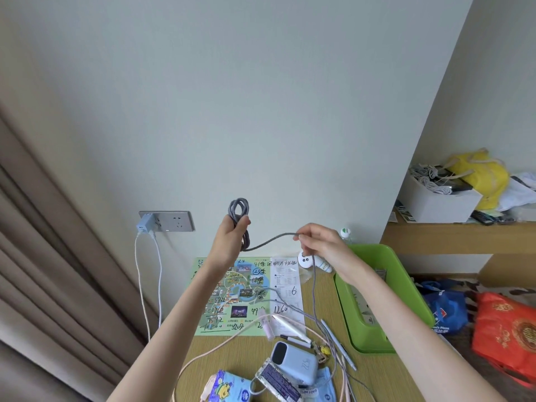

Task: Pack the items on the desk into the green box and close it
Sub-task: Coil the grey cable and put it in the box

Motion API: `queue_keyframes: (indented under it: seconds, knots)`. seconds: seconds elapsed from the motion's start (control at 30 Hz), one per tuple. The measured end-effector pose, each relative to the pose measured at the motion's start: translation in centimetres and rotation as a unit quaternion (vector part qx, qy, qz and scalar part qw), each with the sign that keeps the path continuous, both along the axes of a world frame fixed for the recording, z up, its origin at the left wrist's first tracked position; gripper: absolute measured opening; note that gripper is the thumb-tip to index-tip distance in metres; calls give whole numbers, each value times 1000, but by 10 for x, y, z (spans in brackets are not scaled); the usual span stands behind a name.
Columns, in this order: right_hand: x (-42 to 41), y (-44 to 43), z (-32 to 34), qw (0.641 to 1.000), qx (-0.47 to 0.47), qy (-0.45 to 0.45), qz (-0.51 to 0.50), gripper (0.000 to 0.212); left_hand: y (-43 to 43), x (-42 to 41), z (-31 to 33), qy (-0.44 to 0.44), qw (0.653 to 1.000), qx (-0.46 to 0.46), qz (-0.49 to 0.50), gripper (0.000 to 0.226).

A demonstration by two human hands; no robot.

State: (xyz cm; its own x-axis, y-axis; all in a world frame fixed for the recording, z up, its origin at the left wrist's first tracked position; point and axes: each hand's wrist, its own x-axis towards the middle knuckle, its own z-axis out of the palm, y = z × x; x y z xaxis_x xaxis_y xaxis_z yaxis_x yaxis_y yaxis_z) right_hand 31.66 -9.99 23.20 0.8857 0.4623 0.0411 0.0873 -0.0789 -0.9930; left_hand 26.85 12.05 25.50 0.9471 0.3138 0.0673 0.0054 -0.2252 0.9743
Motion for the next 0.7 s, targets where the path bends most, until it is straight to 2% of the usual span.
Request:
queue_keyframes:
  seconds: [0.23, 0.37, 0.47, 0.53, 0.63, 0.7]
  knots:
    - [-4, 14, 36, 991, -41, -127, -7, 12, -18, -8, -3, 79, 988, 62, -114, 27]
    - [-1, 20, 40, 982, -63, -175, -38, 11, -32, -12, 3, 103, 975, 100, -168, 51]
    - [3, 22, 42, 976, -69, -199, -59, 10, -39, -16, 9, 135, 969, 71, -193, 63]
    - [5, 21, 41, 979, -54, -187, -61, 9, -41, -17, 9, 135, 965, 54, -217, 55]
    - [7, 17, 39, 987, -26, -142, -63, 7, -40, -20, 9, 114, 958, 39, -261, 28]
    - [7, 15, 35, 991, -10, -111, -73, 7, -39, -20, 12, 106, 961, 42, -251, 24]
